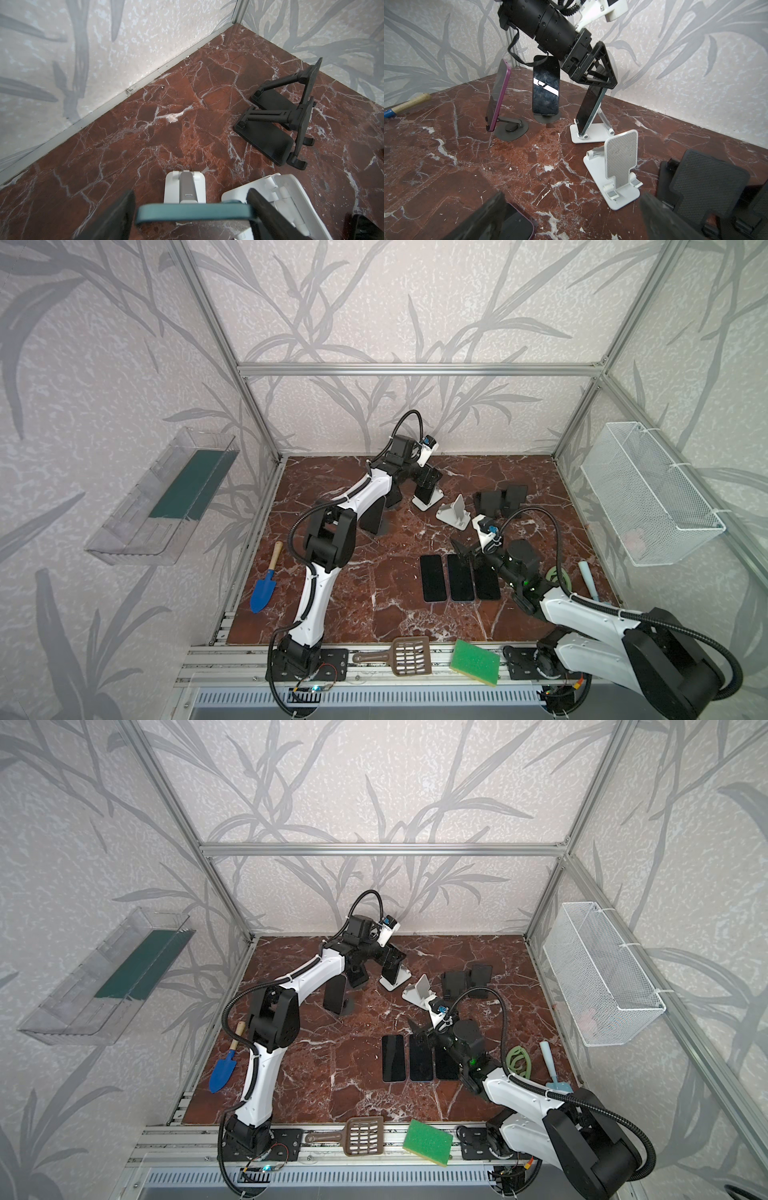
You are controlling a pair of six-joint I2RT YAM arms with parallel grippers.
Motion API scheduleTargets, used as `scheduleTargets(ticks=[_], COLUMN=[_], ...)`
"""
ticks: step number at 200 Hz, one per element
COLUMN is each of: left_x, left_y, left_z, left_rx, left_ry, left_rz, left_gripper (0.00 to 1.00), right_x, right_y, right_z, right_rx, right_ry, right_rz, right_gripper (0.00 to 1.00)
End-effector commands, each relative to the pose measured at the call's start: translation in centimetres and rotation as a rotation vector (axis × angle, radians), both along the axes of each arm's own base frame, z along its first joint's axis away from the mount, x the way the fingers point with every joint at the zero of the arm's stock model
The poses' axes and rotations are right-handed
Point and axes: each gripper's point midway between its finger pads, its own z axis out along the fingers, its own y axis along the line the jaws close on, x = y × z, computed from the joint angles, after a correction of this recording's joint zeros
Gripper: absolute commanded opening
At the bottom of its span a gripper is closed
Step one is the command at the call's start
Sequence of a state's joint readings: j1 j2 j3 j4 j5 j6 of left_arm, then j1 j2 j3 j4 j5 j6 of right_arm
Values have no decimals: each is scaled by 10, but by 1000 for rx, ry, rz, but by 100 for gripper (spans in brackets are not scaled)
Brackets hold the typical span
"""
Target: Remove the phone from the phone stand
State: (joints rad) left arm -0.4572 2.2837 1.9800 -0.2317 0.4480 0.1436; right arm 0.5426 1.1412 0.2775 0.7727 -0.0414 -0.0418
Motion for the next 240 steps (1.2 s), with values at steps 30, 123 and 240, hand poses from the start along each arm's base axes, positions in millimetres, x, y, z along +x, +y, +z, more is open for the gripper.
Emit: scheduleTargets(ticks=[30,123,240], left_x=[3,0,2], left_y=[-5,-5,-5], left_z=[-2,-10,-5], left_rx=[13,24,29], left_ry=[-16,-3,-10], left_rz=[-27,-45,-40], left_gripper=[83,74,64], right_x=[6,8,10], right_y=[2,1,2], right_z=[10,7,6], right_rx=[4,-2,-5], right_ry=[-20,-11,-1], right_rz=[-16,-24,-29], right_gripper=[99,99,99])
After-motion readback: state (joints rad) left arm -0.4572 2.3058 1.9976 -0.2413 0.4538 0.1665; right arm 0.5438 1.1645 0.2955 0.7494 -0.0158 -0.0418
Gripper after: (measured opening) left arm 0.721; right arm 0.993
